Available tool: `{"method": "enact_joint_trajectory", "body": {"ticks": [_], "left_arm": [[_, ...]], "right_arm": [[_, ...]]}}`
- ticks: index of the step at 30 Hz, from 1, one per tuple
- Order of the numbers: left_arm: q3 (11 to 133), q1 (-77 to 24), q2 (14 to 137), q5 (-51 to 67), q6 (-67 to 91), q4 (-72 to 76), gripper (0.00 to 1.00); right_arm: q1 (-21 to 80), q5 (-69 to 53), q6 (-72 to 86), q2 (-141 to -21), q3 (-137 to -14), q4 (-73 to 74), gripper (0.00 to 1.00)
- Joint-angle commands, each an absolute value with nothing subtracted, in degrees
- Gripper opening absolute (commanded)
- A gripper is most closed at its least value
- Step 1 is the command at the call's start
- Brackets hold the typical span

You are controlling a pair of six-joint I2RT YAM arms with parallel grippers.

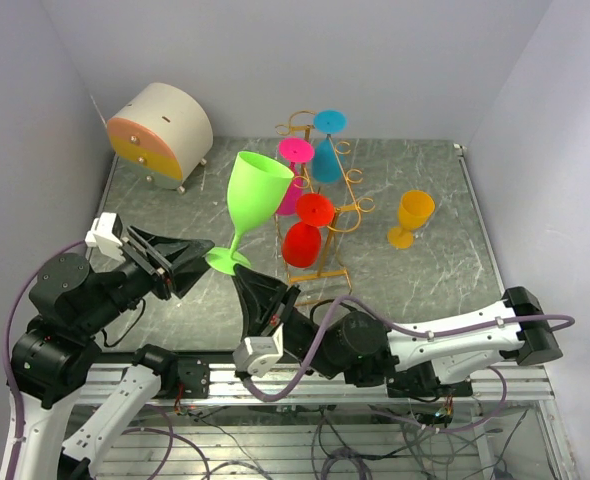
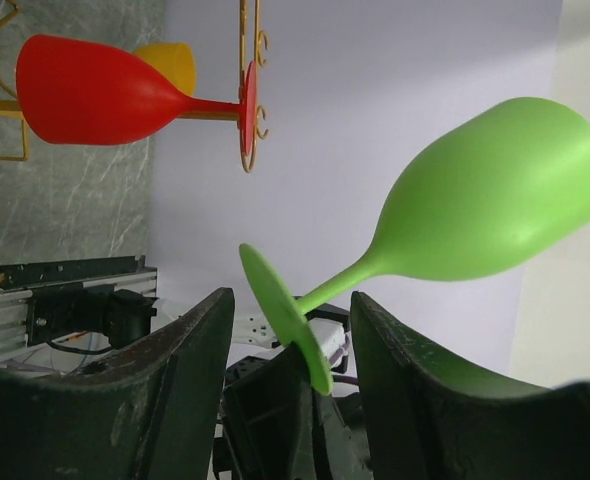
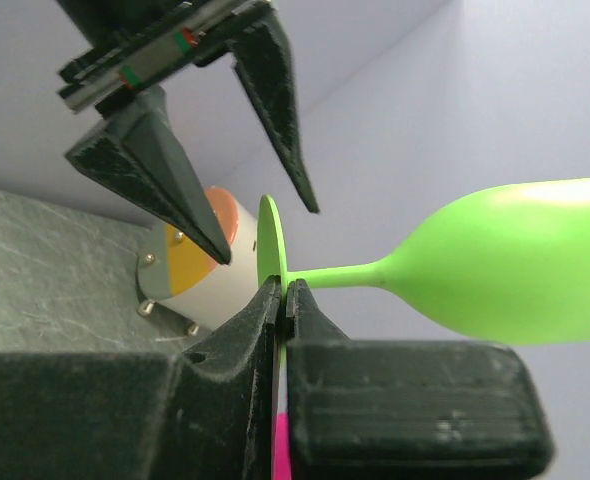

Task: Take the wine glass off the wine glass rack

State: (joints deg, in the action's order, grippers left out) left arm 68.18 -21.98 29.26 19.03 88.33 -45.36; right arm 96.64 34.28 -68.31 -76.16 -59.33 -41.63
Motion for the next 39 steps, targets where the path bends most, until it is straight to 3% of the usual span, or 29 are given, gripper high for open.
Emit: {"method": "enact_joint_trajectory", "body": {"ticks": [1, 7, 9, 11, 14, 16, 17, 21, 23, 29, 39], "left_arm": [[67.43, -22.23, 29.82, 22.54, 88.80, -43.80, 0.60], [67.04, -22.21, 29.29, 22.79, 89.45, -42.89, 0.55], [66.69, -22.24, 28.98, 22.99, 89.77, -42.15, 0.42], [66.25, -22.24, 28.65, 23.39, 89.93, -40.63, 0.19], [65.64, -22.24, 28.39, 24.16, 89.76, -38.85, 0.08], [65.35, -22.24, 28.18, 24.14, 89.50, -38.46, 0.07], [65.31, -22.24, 28.00, 23.84, 89.19, -38.60, 0.07], [63.57, -22.24, 26.70, 22.58, 88.40, -36.87, 0.07], [61.97, -22.24, 25.92, 22.07, 88.83, -34.64, 0.07], [56.72, -22.24, 23.18, 19.88, 87.26, -28.09, 0.07], [50.90, -22.24, 21.57, 17.50, 79.69, -21.47, 0.07]], "right_arm": [[97.99, 31.31, -72.52, -77.80, -59.04, -44.32, 0.00], [98.69, 30.31, -73.97, -78.83, -58.19, -44.52, 0.00], [98.75, 30.07, -73.98, -79.07, -58.18, -44.24, 0.00], [98.86, 30.27, -74.40, -79.26, -58.12, -44.55, 0.00], [99.05, 30.64, -74.35, -79.14, -57.93, -44.78, 0.00], [99.28, 31.28, -74.14, -78.94, -57.74, -45.14, 0.00], [99.49, 32.00, -74.07, -78.78, -57.67, -45.49, 0.05], [101.36, 37.39, -73.88, -76.99, -54.33, -47.90, 0.42], [103.09, 41.43, -73.41, -75.06, -52.65, -48.83, 0.51], [107.80, 55.55, -64.98, -66.30, -52.19, -38.93, 0.53], [107.01, 65.30, -54.70, -63.55, -69.66, -20.86, 0.47]]}}
